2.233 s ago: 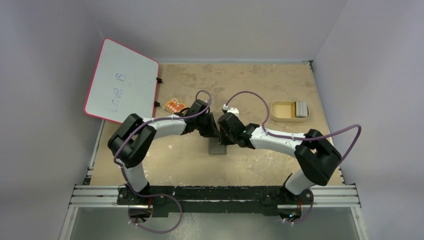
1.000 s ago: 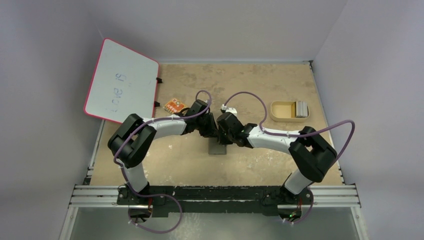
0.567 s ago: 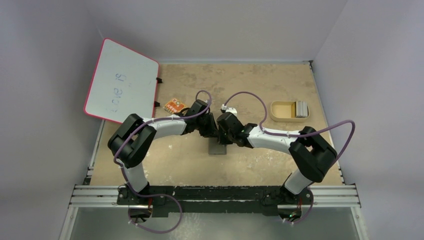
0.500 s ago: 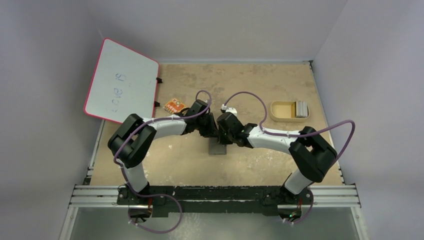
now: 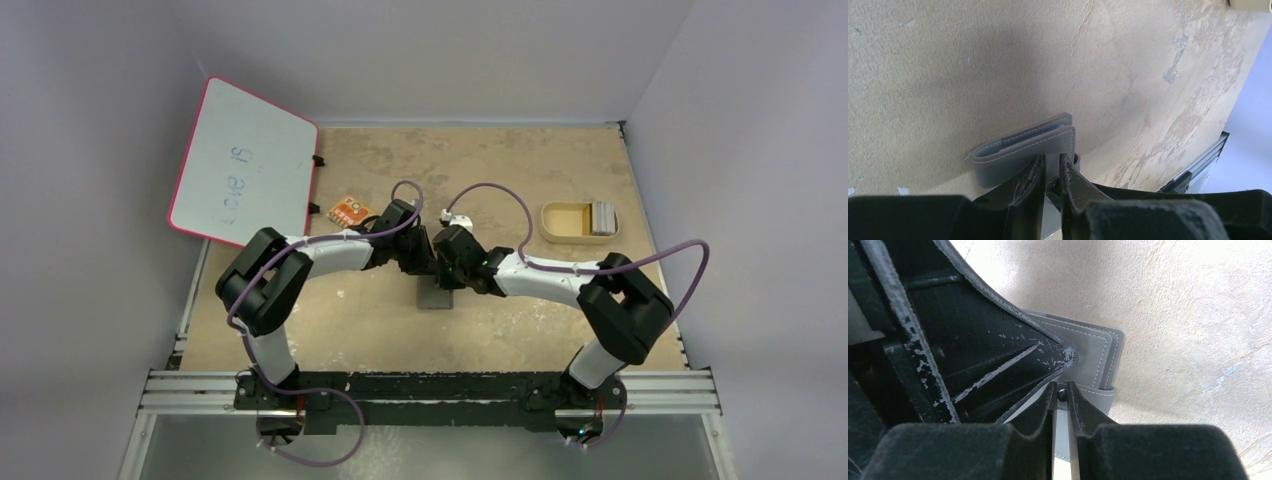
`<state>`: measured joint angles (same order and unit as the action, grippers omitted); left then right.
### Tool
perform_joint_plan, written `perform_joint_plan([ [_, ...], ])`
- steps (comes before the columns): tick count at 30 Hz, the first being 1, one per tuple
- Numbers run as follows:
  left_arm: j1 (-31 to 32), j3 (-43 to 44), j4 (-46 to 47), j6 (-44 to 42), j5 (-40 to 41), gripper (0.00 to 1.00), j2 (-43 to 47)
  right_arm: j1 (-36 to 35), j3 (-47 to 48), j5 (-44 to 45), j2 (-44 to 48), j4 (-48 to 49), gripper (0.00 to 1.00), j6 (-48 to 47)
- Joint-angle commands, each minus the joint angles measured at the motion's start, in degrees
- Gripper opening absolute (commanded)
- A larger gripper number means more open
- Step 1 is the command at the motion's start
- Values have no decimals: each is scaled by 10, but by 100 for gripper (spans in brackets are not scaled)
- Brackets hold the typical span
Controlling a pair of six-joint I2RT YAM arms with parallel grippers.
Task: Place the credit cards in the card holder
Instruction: Close the card holder at the center of the board.
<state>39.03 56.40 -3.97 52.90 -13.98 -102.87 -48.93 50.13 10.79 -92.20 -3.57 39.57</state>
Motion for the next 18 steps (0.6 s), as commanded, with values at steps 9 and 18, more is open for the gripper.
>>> perform_joint_plan([
  [9, 7, 4, -18, -11, 31, 16, -28, -21, 17, -1, -6, -42, 13, -10],
  [18, 7, 3, -18, -9, 31, 15, -27, -28, 15, 11, -20, -50, 9, -8],
])
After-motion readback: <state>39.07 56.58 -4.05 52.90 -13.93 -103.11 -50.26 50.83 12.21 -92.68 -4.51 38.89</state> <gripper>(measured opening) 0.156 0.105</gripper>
